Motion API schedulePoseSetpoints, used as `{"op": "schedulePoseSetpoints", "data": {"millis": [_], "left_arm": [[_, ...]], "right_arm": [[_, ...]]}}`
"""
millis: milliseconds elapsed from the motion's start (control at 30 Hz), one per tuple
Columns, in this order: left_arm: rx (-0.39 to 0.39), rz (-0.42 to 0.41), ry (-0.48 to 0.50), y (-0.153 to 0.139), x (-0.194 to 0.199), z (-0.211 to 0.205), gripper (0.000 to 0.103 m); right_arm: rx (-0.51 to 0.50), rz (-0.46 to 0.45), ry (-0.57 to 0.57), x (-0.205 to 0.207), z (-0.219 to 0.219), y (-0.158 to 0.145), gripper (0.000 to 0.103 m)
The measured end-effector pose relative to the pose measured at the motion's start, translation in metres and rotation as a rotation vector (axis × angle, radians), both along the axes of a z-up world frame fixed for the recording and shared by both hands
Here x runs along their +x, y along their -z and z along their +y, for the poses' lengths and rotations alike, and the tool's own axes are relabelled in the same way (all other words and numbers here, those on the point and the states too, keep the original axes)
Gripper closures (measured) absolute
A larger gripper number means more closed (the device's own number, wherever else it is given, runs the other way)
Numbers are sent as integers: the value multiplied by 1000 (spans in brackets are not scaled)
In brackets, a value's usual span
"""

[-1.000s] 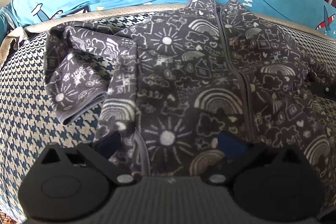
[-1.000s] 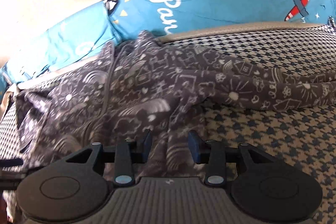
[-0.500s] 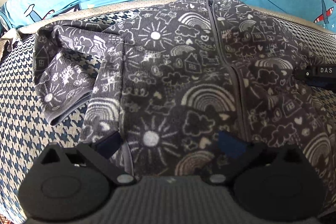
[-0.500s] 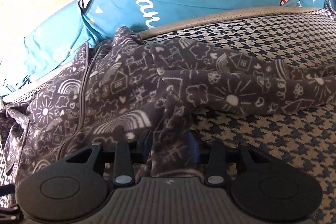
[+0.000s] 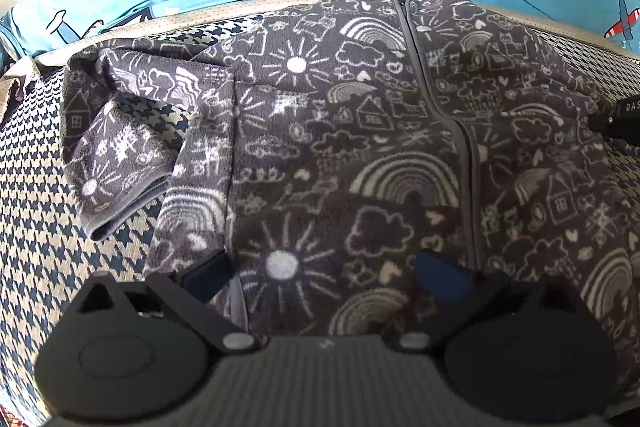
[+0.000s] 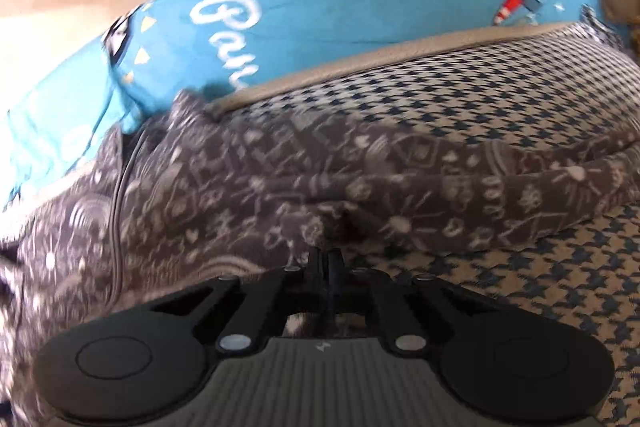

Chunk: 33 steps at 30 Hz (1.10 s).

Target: Fold clothes

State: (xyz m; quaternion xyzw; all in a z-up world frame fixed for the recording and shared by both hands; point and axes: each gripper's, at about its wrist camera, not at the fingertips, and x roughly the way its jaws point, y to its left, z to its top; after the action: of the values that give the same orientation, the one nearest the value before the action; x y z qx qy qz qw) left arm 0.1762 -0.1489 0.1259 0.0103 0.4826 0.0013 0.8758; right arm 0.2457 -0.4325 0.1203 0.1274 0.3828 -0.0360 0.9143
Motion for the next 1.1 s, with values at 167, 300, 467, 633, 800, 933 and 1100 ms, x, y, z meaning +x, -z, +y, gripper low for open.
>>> {"op": "schedulePoseSetpoints", "data": {"millis": [167,300,467,633,800,933,1100], "left_arm": [[15,-6,19,2,-1,-1,0],[40,-4,35,5,-1,-5,0],[70,-4,55,7,-1,-11,0],[69,-9,56,6,-1,-12,0],[51,-20,54,4,-3,-10,0],[39,-30,57,2,-5,-7,0],[24,-51,76,-3,-9,-7,0]], "right_arm": [[-37,1,2,5,2,4,100],[-6,44,13,11,-2,12,99],[15,63,15,9,-7,9,90],[44,52,14,-6,-13,-3,83],[73,82,-3,-25,-18,-12,76],[88,104,-1,-46,-22,-17,74],[106,110,-20,-78,-23,-24,74]]}}
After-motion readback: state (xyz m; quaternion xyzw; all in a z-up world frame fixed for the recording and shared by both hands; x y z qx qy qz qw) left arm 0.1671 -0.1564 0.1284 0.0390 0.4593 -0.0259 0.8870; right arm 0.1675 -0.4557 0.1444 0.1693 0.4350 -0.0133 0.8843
